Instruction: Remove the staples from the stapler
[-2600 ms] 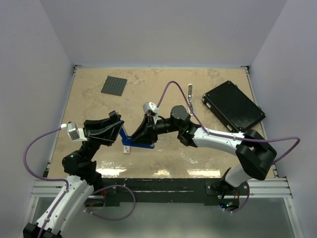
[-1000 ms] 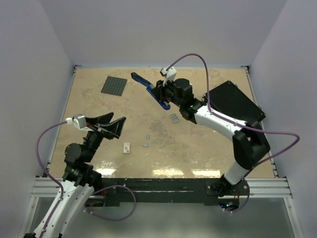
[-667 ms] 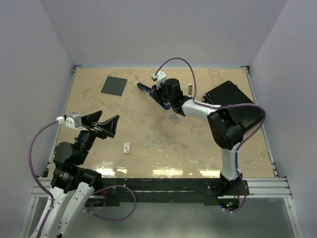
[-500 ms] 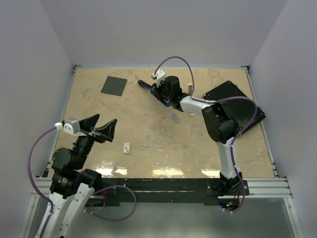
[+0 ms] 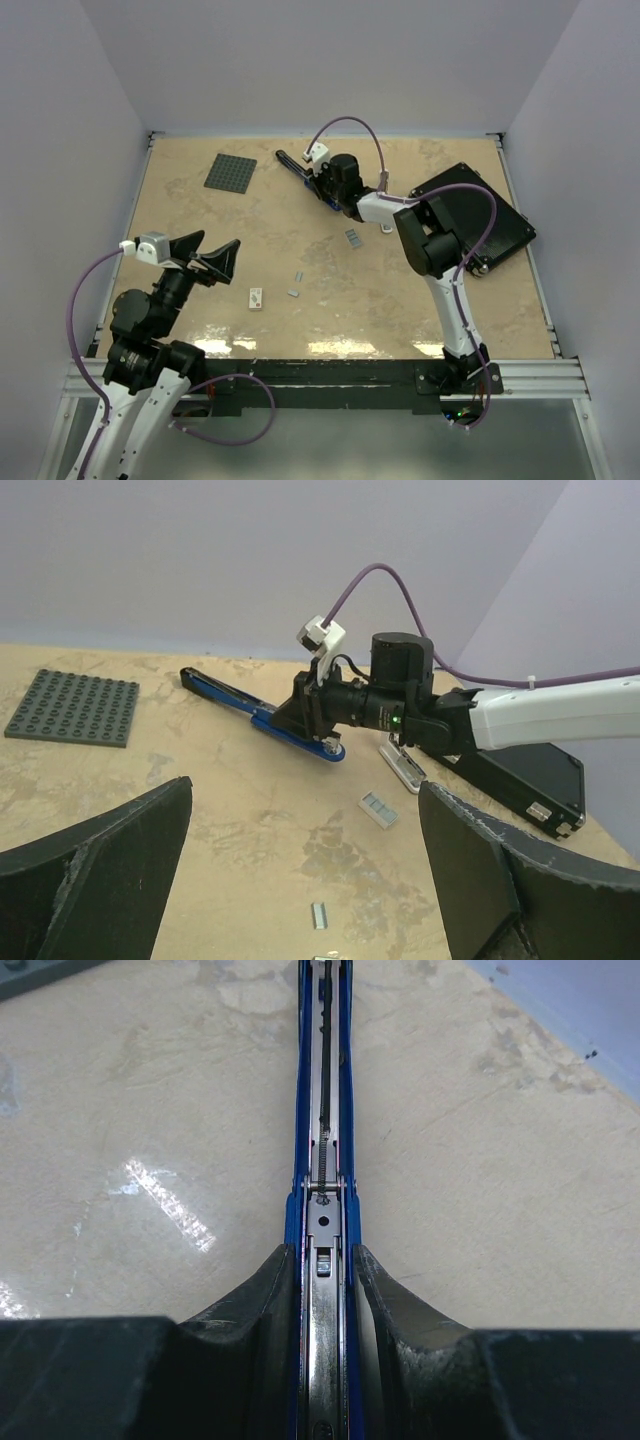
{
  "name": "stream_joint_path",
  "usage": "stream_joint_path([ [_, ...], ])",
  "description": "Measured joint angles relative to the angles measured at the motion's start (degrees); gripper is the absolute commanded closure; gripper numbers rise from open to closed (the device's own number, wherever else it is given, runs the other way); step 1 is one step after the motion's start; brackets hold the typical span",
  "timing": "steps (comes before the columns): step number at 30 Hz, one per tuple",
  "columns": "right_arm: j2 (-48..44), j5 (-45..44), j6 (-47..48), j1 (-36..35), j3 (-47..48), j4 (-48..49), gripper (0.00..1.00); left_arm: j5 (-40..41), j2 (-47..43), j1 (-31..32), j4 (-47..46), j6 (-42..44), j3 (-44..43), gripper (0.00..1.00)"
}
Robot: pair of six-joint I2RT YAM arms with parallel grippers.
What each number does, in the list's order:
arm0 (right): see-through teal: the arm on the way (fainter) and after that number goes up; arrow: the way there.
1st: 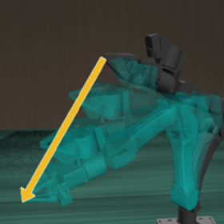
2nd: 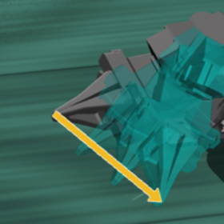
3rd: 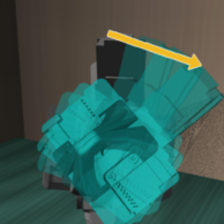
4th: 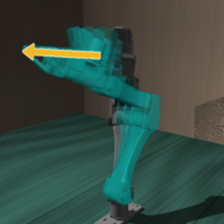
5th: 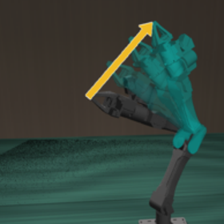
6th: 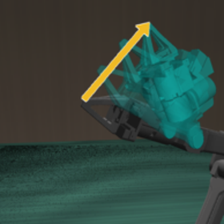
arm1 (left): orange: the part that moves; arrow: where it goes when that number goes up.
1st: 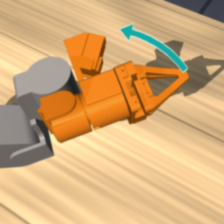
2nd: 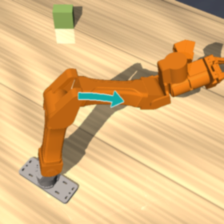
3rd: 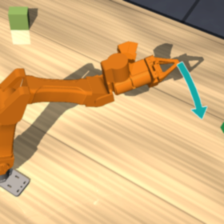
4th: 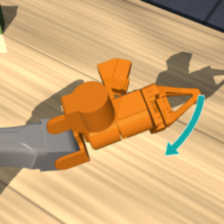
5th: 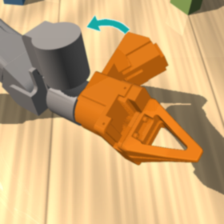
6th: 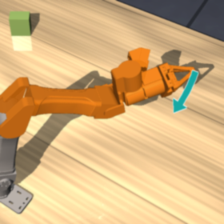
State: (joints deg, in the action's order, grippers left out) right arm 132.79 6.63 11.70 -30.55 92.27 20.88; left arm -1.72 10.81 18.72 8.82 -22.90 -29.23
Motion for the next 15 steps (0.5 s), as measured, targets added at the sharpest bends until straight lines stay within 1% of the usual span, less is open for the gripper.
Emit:
stream_joint_path([
  [3,1.49,-0.07,0.17,-0.15,0.72,-0.85,0.88,-0.04,0.0,0.0,-0.04,-0.02,0.02,0.0],
  [4,1.75,-0.07,0.24,-0.15,0.72,-0.83,0.78,-0.04,0.0,0.0,-0.07,-0.02,0.02,0.0],
  [5,1.84,-0.02,0.35,-0.15,0.79,-0.81,0.72,-0.07,0.02,0.0,-0.13,-0.02,0.02,0.0],
  [6,1.84,-0.02,0.42,-0.15,0.96,-0.98,0.63,-0.07,0.04,0.0,-0.13,-0.02,0.02,0.0],
  [9,1.84,-0.07,0.68,-0.15,1.79,-1.62,0.51,-0.04,0.07,0.0,-0.13,-0.02,0.02,0.0],
  [10,1.81,-0.09,0.83,-0.17,2.03,-1.49,0.46,-0.04,0.07,0.0,-0.13,0.0,0.02,0.0],
  [11,1.75,-0.11,0.85,-0.2,2.12,-1.16,0.44,-0.02,0.07,0.0,-0.11,-0.02,0.02,0.0],
  [12,1.66,-0.13,0.87,-0.17,2.12,-1.05,0.39,-0.02,0.07,0.0,-0.11,0.0,0.02,0.0],
  [15,1.16,-0.13,0.76,-0.2,2.1,-1.07,0.35,0.0,-0.02,0.0,-0.11,0.0,0.02,0.0],
])
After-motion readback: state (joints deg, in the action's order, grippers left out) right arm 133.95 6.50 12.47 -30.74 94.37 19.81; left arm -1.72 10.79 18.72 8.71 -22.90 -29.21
